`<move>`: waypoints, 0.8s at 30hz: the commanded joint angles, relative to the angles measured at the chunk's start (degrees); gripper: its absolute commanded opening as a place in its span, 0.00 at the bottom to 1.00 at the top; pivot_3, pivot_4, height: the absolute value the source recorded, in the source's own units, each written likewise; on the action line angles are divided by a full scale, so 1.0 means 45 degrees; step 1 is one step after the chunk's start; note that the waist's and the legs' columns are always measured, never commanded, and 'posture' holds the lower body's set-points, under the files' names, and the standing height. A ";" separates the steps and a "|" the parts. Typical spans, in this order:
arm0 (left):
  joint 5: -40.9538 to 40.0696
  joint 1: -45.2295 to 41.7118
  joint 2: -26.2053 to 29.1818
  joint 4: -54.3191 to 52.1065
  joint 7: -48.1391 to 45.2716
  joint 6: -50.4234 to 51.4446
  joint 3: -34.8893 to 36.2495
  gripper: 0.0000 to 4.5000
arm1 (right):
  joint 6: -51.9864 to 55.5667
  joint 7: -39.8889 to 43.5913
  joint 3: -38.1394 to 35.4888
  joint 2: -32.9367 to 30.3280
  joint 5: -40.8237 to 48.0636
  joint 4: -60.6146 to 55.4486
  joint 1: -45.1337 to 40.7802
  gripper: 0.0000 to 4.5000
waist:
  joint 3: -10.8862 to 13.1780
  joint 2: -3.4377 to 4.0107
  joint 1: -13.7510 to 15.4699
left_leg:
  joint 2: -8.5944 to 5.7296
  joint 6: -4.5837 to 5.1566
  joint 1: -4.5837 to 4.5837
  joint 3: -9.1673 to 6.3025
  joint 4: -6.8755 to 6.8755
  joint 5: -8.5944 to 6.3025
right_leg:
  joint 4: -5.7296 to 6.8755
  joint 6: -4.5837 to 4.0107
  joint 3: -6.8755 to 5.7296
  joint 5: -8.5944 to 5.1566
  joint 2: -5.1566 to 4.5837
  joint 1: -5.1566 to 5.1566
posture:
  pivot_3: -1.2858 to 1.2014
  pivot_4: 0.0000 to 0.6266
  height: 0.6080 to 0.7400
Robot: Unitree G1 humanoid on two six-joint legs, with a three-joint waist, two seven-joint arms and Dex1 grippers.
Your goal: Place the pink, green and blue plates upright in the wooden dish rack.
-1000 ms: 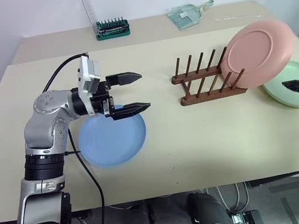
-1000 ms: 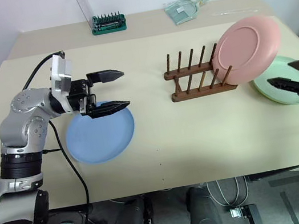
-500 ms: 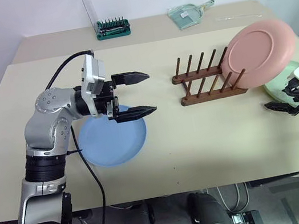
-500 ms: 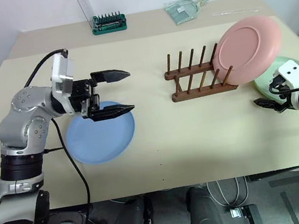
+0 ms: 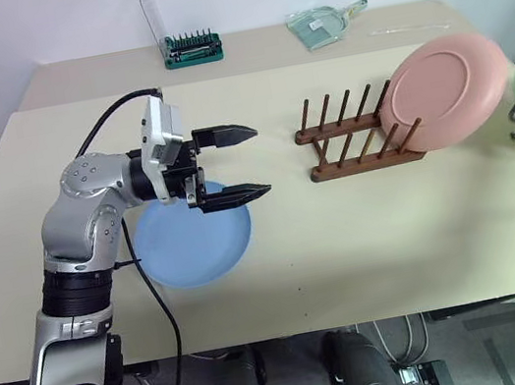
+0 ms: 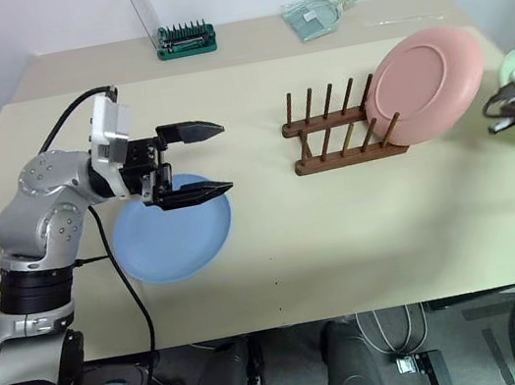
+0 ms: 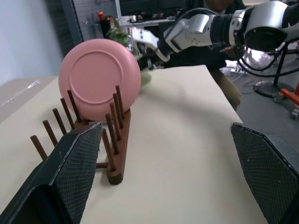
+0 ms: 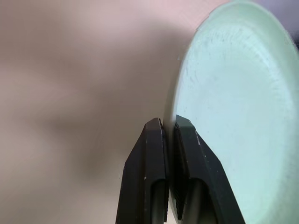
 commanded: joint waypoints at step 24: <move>0.0293 0.0938 -0.1658 -0.0619 0.2114 -0.0720 -0.0227 1.00 | 0.9088 0.1869 -0.6199 0.4459 1.5621 -1.1504 0.0848 0.01 | 0.0007 0.0014 0.0131 | 0.0001 -0.0003 -0.0003 -0.0013 -0.0024 0.0003 | 0.0007 0.0001 -0.0010 0.0001 -0.0004 -0.0002 | 0.52 0.24 0.88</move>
